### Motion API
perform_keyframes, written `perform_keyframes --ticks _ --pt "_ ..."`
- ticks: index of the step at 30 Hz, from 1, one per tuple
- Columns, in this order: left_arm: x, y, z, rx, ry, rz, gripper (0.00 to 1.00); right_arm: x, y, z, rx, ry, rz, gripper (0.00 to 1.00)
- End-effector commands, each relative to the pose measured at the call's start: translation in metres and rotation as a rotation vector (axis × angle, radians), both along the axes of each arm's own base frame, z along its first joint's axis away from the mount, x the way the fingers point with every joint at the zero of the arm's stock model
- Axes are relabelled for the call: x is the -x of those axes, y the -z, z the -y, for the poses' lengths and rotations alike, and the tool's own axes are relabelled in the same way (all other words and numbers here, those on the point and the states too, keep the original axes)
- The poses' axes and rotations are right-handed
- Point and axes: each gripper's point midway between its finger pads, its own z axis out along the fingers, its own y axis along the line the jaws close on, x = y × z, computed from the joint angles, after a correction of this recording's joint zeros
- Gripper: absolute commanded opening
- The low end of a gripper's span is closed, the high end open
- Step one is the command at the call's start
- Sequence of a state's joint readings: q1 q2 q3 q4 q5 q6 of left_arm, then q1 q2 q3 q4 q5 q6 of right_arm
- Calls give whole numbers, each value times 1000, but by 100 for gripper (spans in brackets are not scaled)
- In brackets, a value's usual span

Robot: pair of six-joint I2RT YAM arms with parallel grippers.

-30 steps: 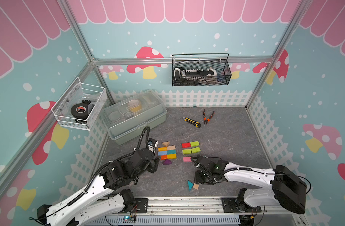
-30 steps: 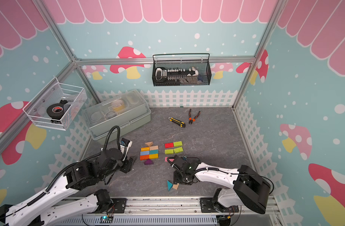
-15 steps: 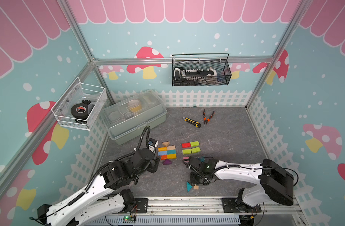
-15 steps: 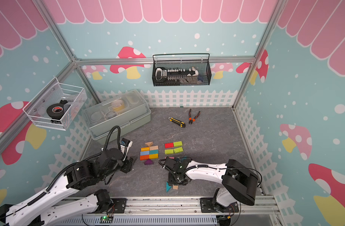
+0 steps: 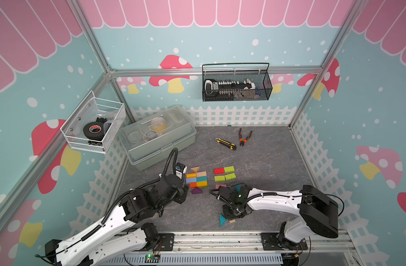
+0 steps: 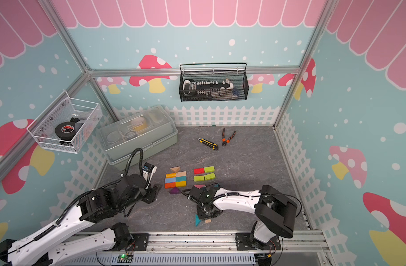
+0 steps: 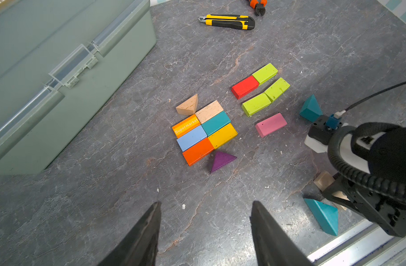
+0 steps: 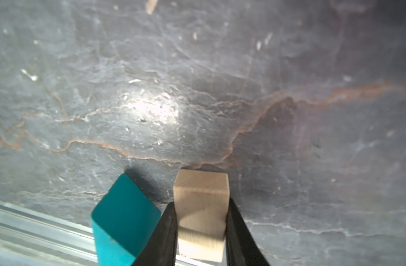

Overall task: Assemble a piece of candy with building blocks
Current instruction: Pick up the building block from the center of the board, then move the building block to the center of the board.

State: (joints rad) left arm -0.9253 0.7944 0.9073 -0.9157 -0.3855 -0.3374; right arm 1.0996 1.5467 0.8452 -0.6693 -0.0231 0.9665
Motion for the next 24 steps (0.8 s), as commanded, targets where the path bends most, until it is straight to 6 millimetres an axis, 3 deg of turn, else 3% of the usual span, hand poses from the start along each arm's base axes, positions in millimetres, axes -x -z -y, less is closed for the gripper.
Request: perform_keyframes --ticks 1,9,13,17,24 --pt "1 2 0 9 -8 -3 62 -24 -16 3 60 -124 111 27" --pt "0 2 0 4 -9 -6 62 -98 -76 -4 -19 -262 295 24" --pt "0 3 0 4 -10 -6 62 -127 -91 -2 -26 -377 382 23" --pt "0 3 1 2 -9 -7 62 -151 -95 6 4 -462 451 24" --pt "-1 4 2 -3 -9 -13 62 -184 -76 25 127 -572 474 24"
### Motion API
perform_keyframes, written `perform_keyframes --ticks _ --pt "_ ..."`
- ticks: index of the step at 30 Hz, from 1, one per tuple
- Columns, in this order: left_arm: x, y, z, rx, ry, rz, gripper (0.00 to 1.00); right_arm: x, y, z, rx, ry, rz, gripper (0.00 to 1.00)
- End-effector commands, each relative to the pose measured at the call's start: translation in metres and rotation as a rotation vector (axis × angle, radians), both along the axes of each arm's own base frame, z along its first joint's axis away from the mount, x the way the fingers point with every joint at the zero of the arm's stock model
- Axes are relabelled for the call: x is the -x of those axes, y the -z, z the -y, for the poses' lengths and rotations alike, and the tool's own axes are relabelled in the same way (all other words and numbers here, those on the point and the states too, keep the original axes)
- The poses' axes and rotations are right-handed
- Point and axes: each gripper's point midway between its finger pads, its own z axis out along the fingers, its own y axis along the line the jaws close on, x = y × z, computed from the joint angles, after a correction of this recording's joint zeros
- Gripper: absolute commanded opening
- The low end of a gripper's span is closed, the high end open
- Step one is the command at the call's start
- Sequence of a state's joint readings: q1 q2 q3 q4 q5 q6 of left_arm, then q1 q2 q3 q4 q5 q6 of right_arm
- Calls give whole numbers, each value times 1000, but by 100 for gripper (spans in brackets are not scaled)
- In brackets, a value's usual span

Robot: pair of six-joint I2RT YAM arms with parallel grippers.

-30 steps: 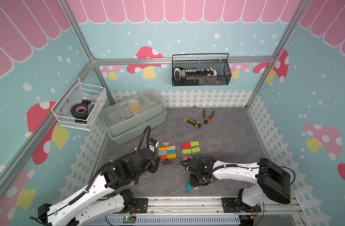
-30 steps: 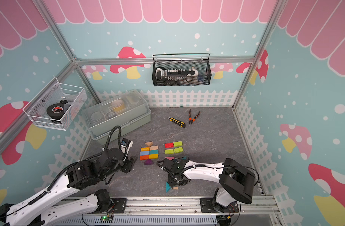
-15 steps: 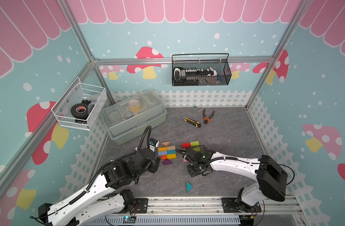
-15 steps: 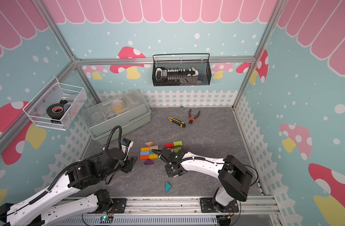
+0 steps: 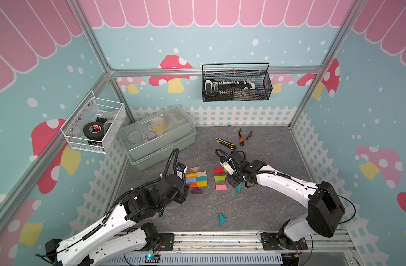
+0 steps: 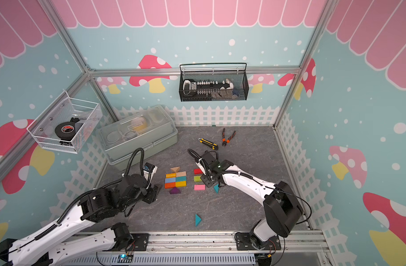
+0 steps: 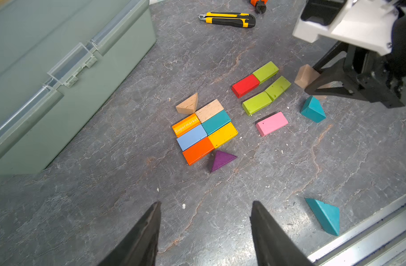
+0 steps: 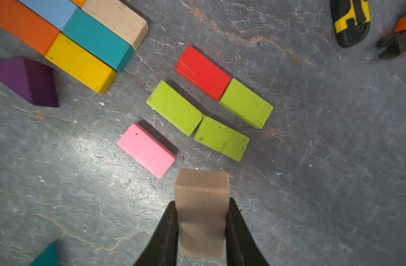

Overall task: Assemble a piece of candy with building blocks
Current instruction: Move the building block to the center of the board.

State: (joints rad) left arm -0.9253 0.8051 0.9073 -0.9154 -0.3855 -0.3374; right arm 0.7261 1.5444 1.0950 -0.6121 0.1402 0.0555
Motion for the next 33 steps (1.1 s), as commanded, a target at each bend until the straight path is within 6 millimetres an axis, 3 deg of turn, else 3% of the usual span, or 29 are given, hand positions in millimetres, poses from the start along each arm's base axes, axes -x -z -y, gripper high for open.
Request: perform_keyframes --ticks 1,4,8,19,26,33 --pt "0 3 1 2 -8 -8 62 -21 9 7 82 -87 32 24" --pt "0 3 1 3 -9 -8 62 -37 15 16 65 -42 26 24" --pt "0 3 1 0 -9 -9 62 -38 28 23 43 -9 -22 23" --pt "-1 6 3 -10 -5 -20 62 5 57 32 13 -11 -173 23" --pt "-1 5 3 -8 -5 -19 62 27 48 19 -67 -103 -235 24" --pt "-1 5 3 -7 -5 -17 62 29 50 15 7 -277 -279 27"
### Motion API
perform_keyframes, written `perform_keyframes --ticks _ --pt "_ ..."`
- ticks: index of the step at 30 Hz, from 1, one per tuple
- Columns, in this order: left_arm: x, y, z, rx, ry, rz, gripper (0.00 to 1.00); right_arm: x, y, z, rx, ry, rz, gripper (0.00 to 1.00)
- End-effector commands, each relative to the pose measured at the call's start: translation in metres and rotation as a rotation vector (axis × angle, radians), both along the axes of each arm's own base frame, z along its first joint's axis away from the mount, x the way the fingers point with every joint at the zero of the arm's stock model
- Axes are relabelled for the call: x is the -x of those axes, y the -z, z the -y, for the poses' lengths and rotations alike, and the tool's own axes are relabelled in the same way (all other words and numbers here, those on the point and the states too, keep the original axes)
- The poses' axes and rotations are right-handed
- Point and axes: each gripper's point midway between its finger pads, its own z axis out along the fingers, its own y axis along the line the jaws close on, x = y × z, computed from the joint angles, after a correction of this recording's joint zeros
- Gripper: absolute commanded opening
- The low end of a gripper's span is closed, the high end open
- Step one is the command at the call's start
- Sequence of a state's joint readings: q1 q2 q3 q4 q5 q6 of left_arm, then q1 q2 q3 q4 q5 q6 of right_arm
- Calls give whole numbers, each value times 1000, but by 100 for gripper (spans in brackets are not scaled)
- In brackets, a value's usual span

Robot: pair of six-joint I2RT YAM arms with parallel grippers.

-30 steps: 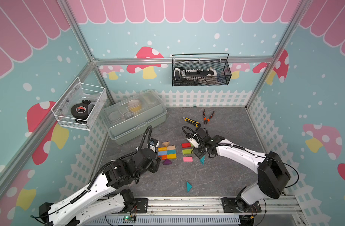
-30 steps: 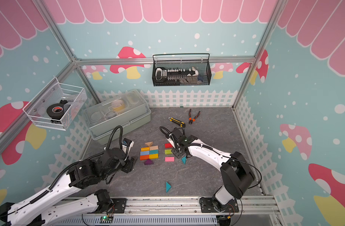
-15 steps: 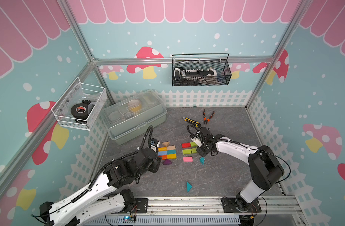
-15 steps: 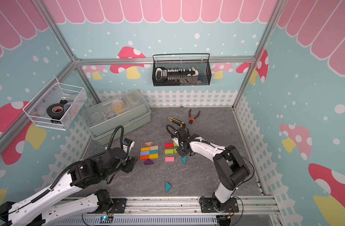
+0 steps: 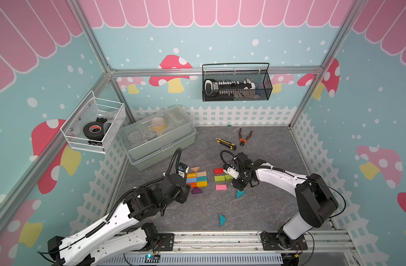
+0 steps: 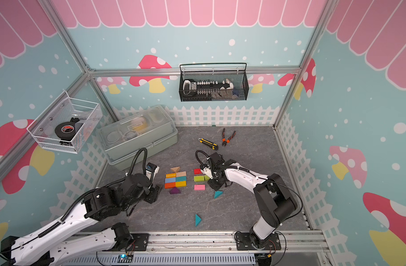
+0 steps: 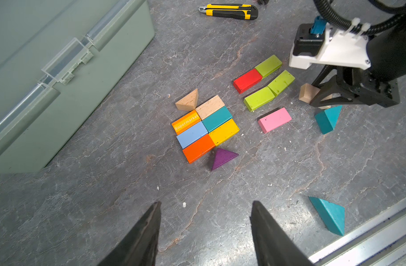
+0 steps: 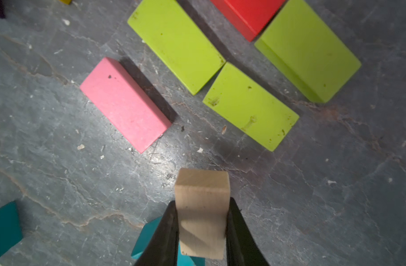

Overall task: Assemble a piece of candy with building blocks
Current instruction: Move the building block to the center of the board, then assemble the building block at the center of the board.

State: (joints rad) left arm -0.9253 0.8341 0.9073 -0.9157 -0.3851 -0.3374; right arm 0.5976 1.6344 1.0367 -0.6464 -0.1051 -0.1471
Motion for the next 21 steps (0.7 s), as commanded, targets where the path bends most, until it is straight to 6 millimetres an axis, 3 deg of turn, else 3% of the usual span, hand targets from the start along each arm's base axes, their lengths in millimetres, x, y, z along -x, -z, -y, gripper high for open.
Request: perform_keyframes --ticks 1,12,21 --pt "1 -1 1 17 -5 0 62 8 -3 -4 15 -172 -17 28" --pt "0 0 2 11 -5 -5 62 -6 3 -11 74 -484 36 32" --pt "0 1 2 9 -9 -5 62 1 13 -8 102 -656 -2 34"
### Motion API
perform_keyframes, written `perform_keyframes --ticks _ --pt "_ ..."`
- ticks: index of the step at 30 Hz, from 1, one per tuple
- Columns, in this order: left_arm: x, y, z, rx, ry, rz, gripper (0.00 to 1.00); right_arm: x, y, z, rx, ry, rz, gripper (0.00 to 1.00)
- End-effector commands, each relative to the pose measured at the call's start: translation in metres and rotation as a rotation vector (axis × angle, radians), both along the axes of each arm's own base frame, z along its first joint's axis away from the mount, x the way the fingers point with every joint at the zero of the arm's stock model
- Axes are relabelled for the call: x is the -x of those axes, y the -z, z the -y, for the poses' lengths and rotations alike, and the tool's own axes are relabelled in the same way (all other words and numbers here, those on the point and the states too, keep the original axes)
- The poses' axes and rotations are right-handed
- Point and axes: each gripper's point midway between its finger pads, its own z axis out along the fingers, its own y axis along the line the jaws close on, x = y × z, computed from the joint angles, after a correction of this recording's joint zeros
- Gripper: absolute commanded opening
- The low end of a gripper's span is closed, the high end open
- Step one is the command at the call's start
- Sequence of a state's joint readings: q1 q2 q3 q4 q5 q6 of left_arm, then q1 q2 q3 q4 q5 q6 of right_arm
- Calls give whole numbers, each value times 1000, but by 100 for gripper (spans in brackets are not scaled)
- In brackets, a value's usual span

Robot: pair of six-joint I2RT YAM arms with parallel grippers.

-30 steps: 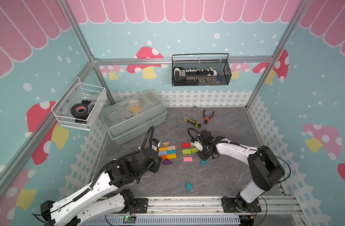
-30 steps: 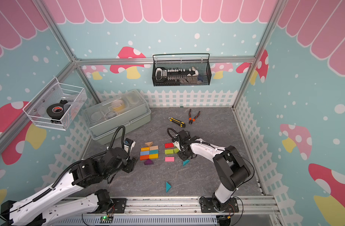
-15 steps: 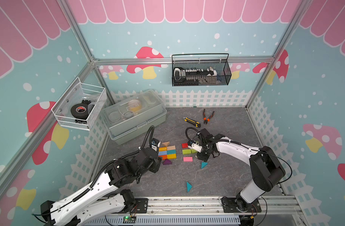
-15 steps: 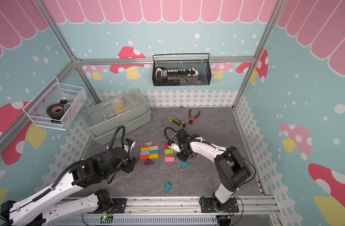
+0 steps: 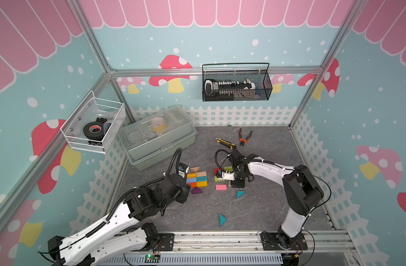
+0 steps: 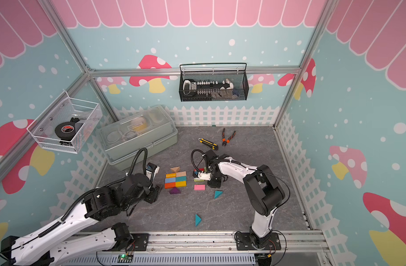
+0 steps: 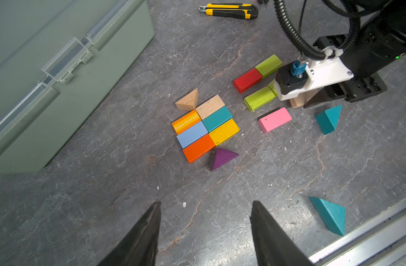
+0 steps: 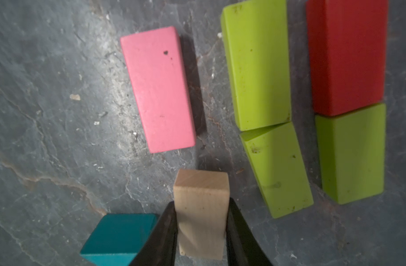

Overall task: Assemble a piece of candy with building blocks
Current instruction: Assemble the building block at the center of the board.

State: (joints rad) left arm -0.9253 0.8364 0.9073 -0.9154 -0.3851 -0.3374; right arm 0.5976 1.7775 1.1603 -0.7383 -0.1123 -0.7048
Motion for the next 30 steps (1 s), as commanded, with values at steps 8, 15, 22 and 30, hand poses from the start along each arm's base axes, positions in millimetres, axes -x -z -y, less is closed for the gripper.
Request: perform_keyframes --ticks 8,15,22,30 --pt "0 1 2 9 -6 -6 62 8 3 -2 33 -183 -34 36" --pt "0 2 2 4 -6 -10 62 7 -4 -5 7 -184 -18 40" --pt "0 2 3 4 -5 -10 62 10 6 3 45 -187 -29 43" --pt "-1 2 3 1 -5 -13 62 9 15 6 79 -196 -46 40"
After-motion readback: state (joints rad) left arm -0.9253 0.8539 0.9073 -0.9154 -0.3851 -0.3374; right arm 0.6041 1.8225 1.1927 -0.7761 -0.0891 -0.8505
